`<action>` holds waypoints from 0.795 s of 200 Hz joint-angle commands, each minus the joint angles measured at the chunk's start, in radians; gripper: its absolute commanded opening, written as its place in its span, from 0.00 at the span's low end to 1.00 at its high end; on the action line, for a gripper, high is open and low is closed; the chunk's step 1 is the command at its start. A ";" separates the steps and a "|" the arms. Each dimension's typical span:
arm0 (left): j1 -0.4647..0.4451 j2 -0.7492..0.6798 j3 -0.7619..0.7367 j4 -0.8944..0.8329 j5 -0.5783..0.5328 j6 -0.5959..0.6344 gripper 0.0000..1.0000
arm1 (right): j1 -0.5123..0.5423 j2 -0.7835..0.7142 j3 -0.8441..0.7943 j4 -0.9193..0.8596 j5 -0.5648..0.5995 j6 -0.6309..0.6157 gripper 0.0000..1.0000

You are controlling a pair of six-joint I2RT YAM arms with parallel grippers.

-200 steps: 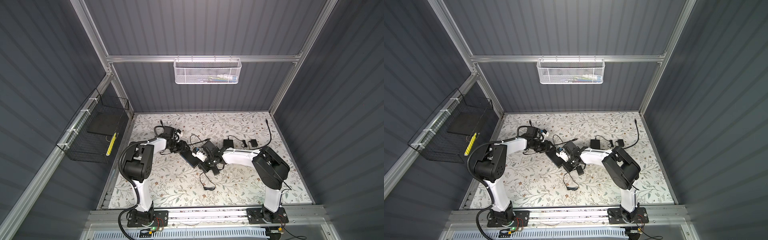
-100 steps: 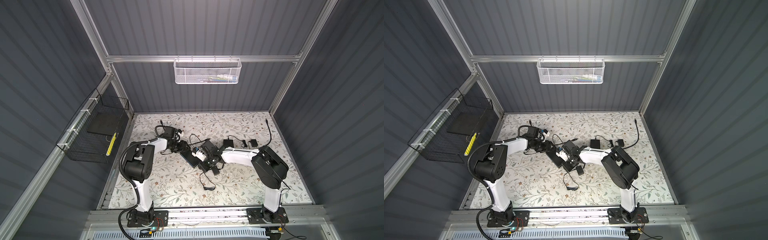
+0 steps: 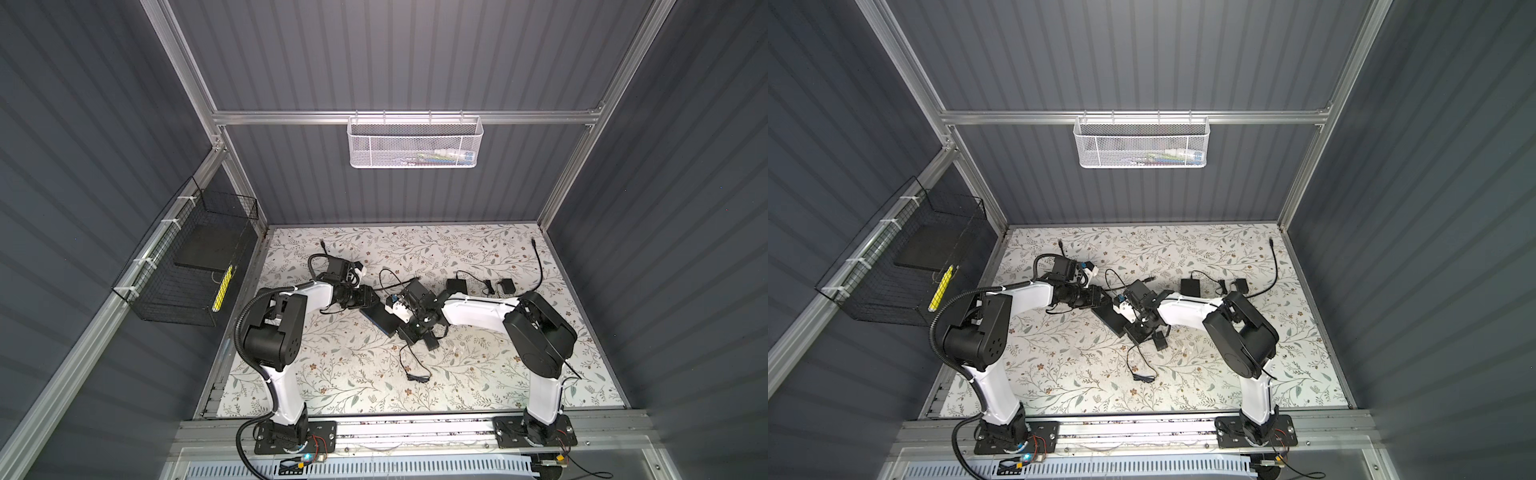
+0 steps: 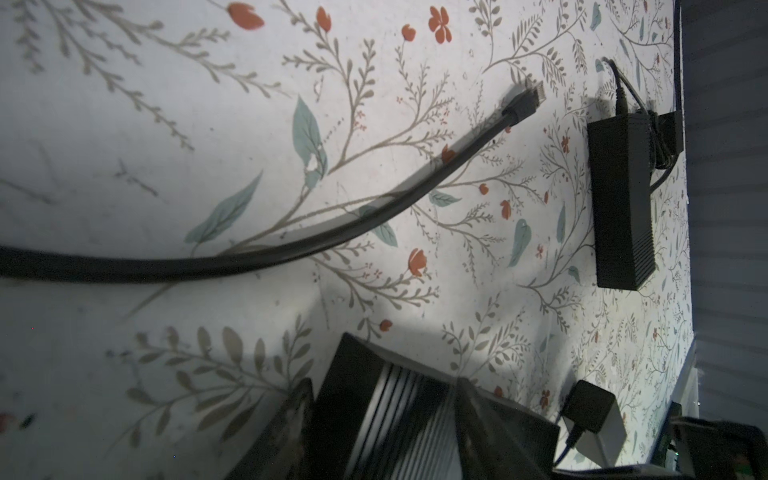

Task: Insert the plug into the switch port

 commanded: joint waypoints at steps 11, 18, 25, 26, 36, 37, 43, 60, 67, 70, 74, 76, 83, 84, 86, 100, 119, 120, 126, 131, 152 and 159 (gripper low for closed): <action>-0.032 -0.014 -0.043 -0.071 0.047 -0.016 0.54 | 0.000 -0.007 0.053 0.009 0.020 -0.013 0.00; -0.033 -0.012 -0.043 -0.071 0.047 -0.015 0.54 | -0.001 -0.004 0.061 -0.003 0.020 -0.018 0.00; -0.034 -0.010 -0.043 -0.071 0.047 -0.014 0.54 | 0.000 -0.005 0.069 -0.013 0.019 -0.026 0.00; -0.034 -0.010 -0.043 -0.071 0.047 -0.013 0.54 | 0.000 -0.005 0.071 -0.012 0.018 -0.028 0.00; -0.036 -0.010 -0.043 -0.069 0.049 -0.011 0.54 | 0.000 -0.003 0.086 -0.050 0.018 -0.039 0.00; -0.037 -0.010 -0.043 -0.069 0.050 -0.011 0.54 | 0.000 -0.003 0.088 -0.052 0.018 -0.040 0.00; -0.038 -0.009 -0.043 -0.066 0.050 -0.011 0.54 | -0.001 -0.002 0.093 -0.059 0.021 -0.045 0.00; -0.043 -0.002 -0.039 -0.062 0.057 -0.011 0.54 | -0.001 0.006 0.102 -0.064 0.016 -0.058 0.00; -0.044 -0.001 -0.040 -0.058 0.059 -0.013 0.54 | -0.001 0.012 0.105 -0.065 0.015 -0.060 0.00; -0.044 -0.001 -0.040 -0.056 0.060 -0.013 0.54 | -0.001 0.015 0.107 -0.064 0.014 -0.060 0.00; -0.046 -0.001 -0.040 -0.057 0.062 -0.013 0.54 | -0.001 0.019 0.107 -0.062 0.014 -0.060 0.00; -0.045 -0.001 -0.041 -0.056 0.062 -0.013 0.54 | -0.001 0.020 0.107 -0.060 0.013 -0.060 0.00; -0.047 0.002 -0.040 -0.057 0.063 -0.013 0.54 | -0.001 0.025 0.107 -0.054 0.008 -0.060 0.00; -0.047 0.001 -0.040 -0.057 0.064 -0.013 0.54 | -0.001 0.025 0.107 -0.053 0.009 -0.059 0.00; -0.047 0.001 -0.040 -0.057 0.064 -0.013 0.54 | -0.001 0.027 0.107 -0.052 0.007 -0.060 0.00; -0.050 0.001 -0.044 -0.057 0.067 -0.011 0.54 | -0.001 0.034 0.110 -0.040 0.003 -0.057 0.00; -0.052 0.003 -0.046 -0.054 0.071 -0.011 0.54 | -0.002 0.048 0.122 -0.038 0.002 -0.059 0.00; -0.052 0.002 -0.048 -0.053 0.072 -0.011 0.54 | -0.002 0.048 0.123 -0.036 0.002 -0.060 0.00; -0.053 0.003 -0.050 -0.051 0.073 -0.012 0.54 | -0.003 0.052 0.126 -0.035 0.003 -0.059 0.00; -0.056 0.003 -0.051 -0.049 0.075 -0.013 0.54 | -0.003 0.053 0.128 -0.033 0.003 -0.059 0.00; -0.063 0.005 -0.073 -0.030 0.082 -0.027 0.53 | -0.006 0.058 0.147 -0.031 0.006 -0.056 0.00; -0.065 0.007 -0.081 -0.026 0.086 -0.031 0.53 | -0.006 0.056 0.152 -0.032 0.006 -0.054 0.00</action>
